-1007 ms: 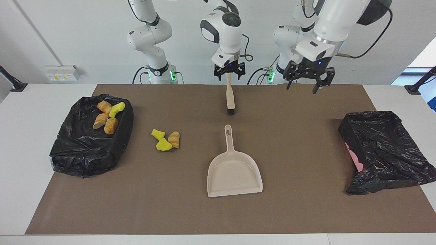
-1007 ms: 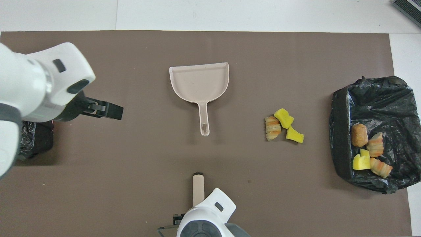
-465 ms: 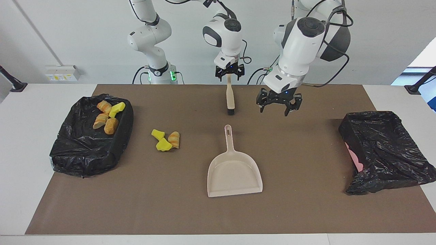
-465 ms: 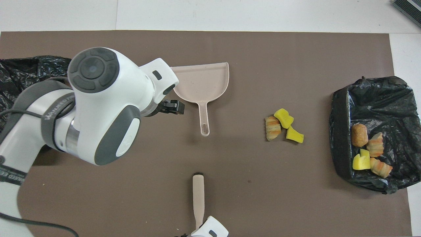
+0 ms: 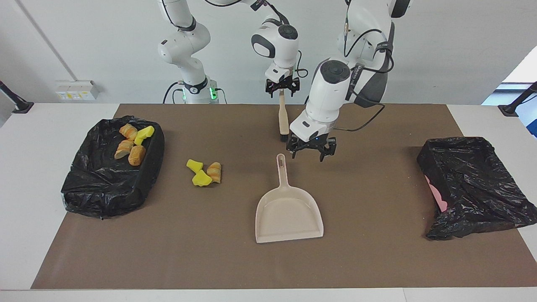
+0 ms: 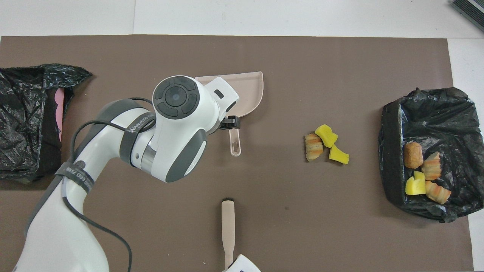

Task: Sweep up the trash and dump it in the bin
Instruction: 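Grasp the dustpan handle with the left gripper while the right gripper grasps the brush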

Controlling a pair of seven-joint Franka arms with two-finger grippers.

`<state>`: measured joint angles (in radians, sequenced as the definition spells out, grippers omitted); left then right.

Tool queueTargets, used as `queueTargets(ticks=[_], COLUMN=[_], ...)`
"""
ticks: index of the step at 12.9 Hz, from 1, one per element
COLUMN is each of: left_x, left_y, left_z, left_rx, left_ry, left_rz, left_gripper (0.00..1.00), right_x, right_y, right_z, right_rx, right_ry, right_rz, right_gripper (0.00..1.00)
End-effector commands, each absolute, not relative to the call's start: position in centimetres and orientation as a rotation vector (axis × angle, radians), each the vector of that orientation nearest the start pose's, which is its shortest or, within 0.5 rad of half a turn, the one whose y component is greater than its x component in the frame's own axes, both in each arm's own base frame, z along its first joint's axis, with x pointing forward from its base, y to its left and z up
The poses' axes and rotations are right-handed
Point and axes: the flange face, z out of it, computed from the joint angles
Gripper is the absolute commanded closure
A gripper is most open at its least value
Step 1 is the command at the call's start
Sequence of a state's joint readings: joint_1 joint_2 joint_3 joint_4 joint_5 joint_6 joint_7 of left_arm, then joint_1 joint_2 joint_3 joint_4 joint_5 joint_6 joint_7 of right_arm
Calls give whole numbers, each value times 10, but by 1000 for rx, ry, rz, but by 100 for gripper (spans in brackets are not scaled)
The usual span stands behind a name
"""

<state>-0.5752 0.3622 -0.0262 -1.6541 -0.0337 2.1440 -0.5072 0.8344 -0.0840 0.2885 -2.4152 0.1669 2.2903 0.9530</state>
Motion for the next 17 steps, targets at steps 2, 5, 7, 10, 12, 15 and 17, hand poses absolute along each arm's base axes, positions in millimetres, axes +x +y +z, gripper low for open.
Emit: queueTargets(ticks=[2,5,7,10,12,15,17], left_x=[548,546,541,538,539,540,543], left_y=[-409,-414,-420,-422,-423,-424,-423], left_z=[387,373,369,357,358,359,360], left_rx=[-3237,-3237,-3233,-3222,-3225,-3227,-3210], left_ry=[26,10,20,25,27,28,59], left_rz=[-174,-166,-154,-125,-133,-140,-173], left_gripper=[0,0,0,0,2,25,40], right_x=[200,202,208,222,234,245,255], right_y=[424,429,428,422,404,366,340], right_z=[335,335,339,355,371,402,415], right_rx=[-3105,-3106,-3105,-3131,-3147,-3208,-3254], right_ry=[-34,-5,-1,11,13,-15,-7], right_rz=[164,168,166,178,183,197,210], right_gripper=[63,100,100,100,100,100,100])
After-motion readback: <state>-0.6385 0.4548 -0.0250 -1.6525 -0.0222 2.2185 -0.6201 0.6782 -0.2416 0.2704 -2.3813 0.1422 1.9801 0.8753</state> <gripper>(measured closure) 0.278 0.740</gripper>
